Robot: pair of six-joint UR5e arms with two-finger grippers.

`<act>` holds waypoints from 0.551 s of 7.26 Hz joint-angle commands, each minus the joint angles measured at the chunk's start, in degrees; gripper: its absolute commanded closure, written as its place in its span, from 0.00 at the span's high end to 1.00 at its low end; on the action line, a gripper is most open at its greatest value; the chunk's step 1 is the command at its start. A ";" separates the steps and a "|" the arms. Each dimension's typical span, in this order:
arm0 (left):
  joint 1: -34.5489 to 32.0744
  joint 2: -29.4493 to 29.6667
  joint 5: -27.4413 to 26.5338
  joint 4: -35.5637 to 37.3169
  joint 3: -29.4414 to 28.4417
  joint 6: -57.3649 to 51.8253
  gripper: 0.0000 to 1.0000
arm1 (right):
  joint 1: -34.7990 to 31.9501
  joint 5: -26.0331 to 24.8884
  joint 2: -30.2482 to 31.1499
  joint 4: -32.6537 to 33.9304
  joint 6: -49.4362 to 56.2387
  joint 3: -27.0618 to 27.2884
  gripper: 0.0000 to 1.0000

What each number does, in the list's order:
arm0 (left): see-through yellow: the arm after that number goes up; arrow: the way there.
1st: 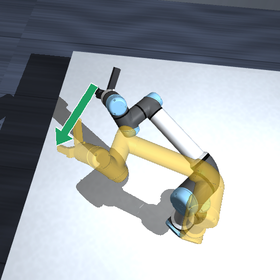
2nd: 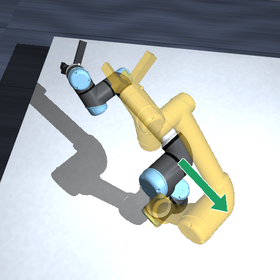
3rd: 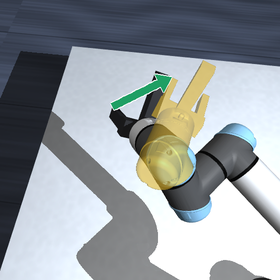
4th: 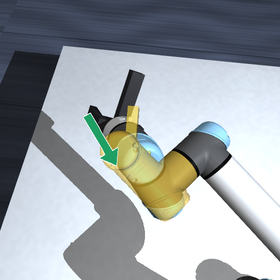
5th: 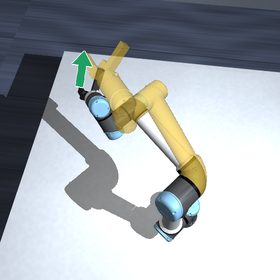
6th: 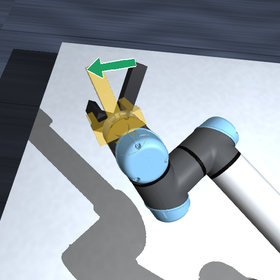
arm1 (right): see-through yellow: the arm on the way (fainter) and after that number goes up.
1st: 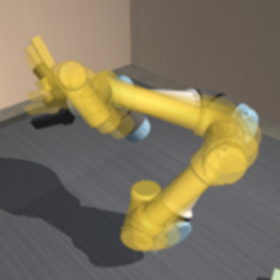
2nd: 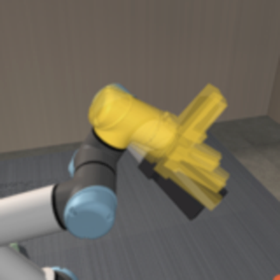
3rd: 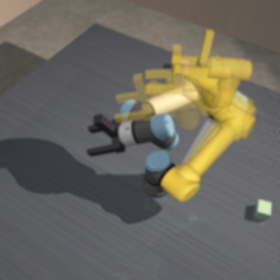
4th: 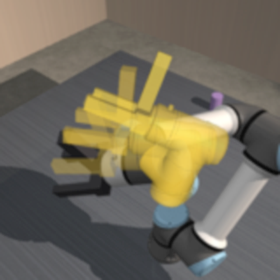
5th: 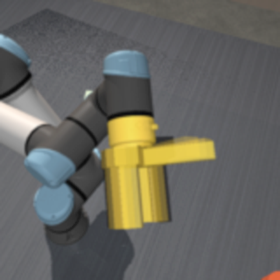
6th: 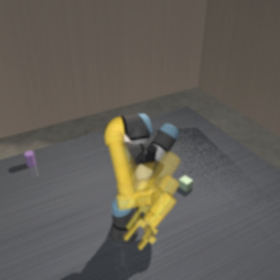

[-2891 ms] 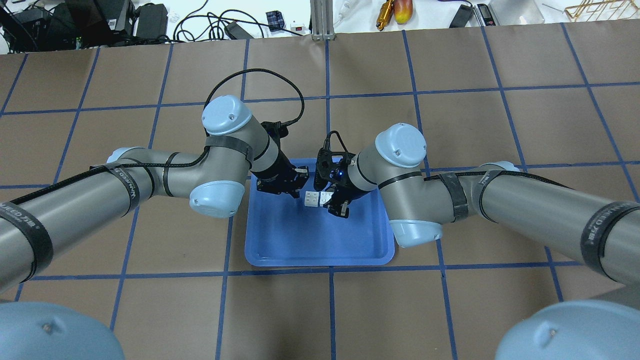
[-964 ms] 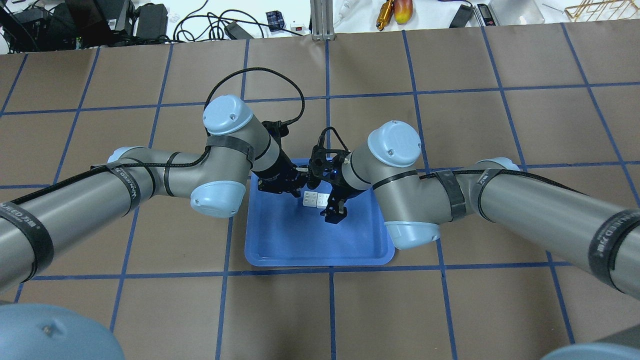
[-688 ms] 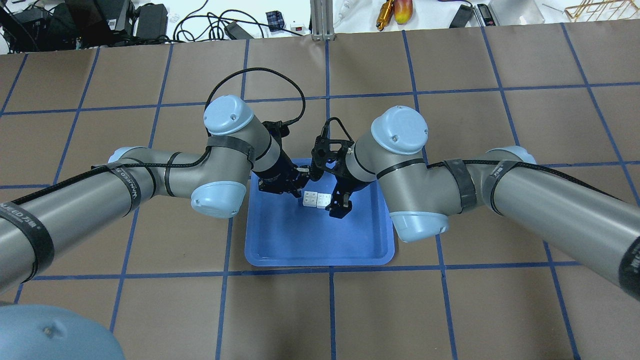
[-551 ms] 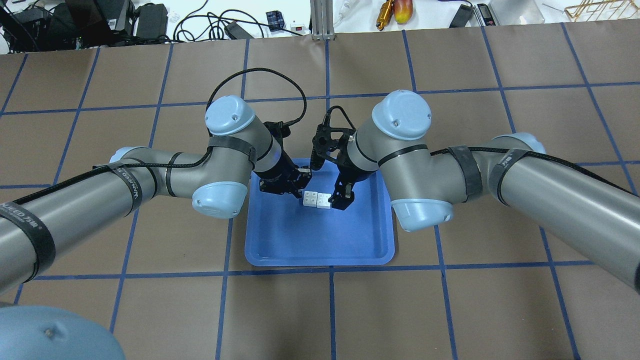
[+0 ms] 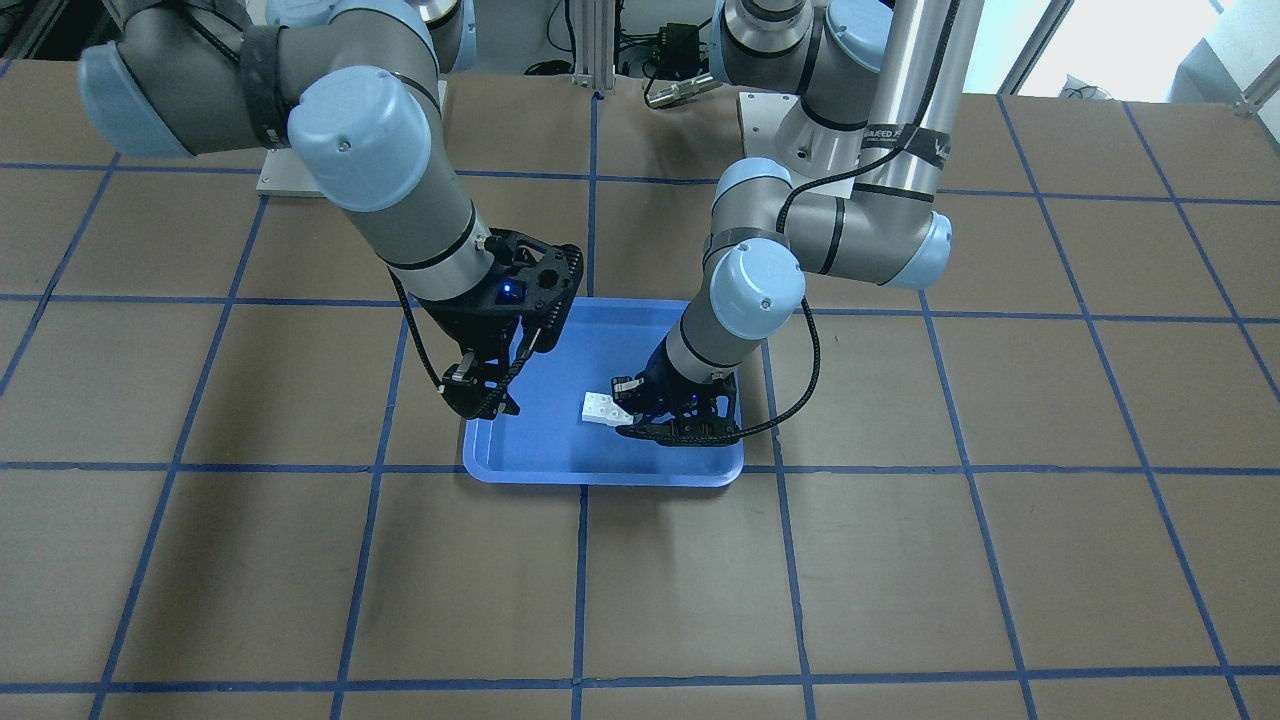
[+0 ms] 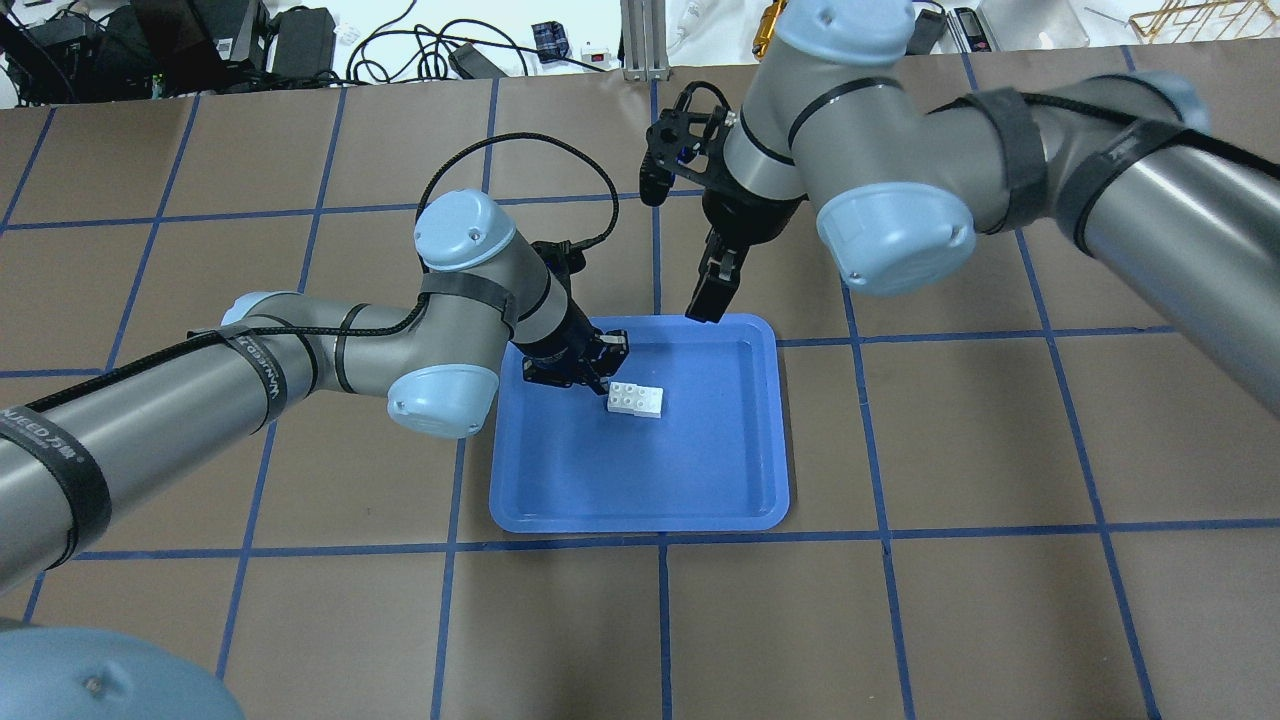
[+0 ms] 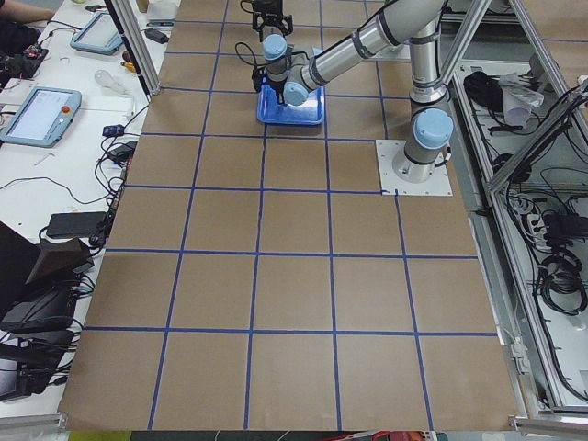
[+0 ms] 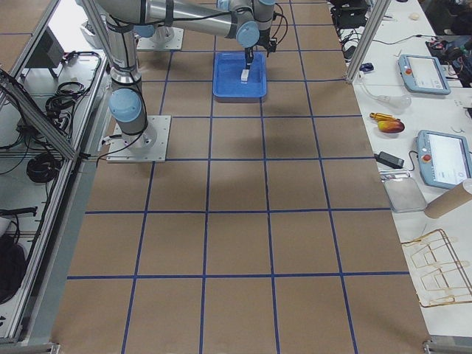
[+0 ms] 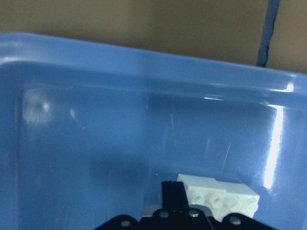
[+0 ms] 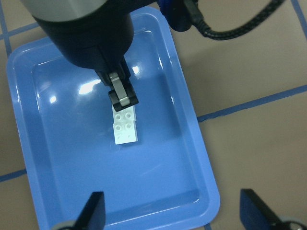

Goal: Assemble white blocks and place on blue tray

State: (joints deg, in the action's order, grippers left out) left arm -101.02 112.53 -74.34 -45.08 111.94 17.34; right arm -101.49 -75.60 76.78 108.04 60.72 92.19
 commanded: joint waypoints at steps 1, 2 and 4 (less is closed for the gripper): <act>0.38 -0.90 -0.28 -0.10 -0.23 -0.46 0.03 | 3.30 -1.64 0.47 -13.93 -0.07 -10.76 1.00; 1.52 -1.78 -0.54 -1.14 -1.71 -0.55 0.06 | 4.19 -3.13 2.39 -21.05 -0.16 -14.98 1.00; 3.72 -4.49 -3.68 -5.27 -4.53 -6.29 0.10 | 6.39 -6.73 5.22 -27.18 -8.87 -17.13 1.00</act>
State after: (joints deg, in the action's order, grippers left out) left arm -98.41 109.84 -75.58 -48.17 109.01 15.36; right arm -96.50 -80.29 80.50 84.36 58.39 76.52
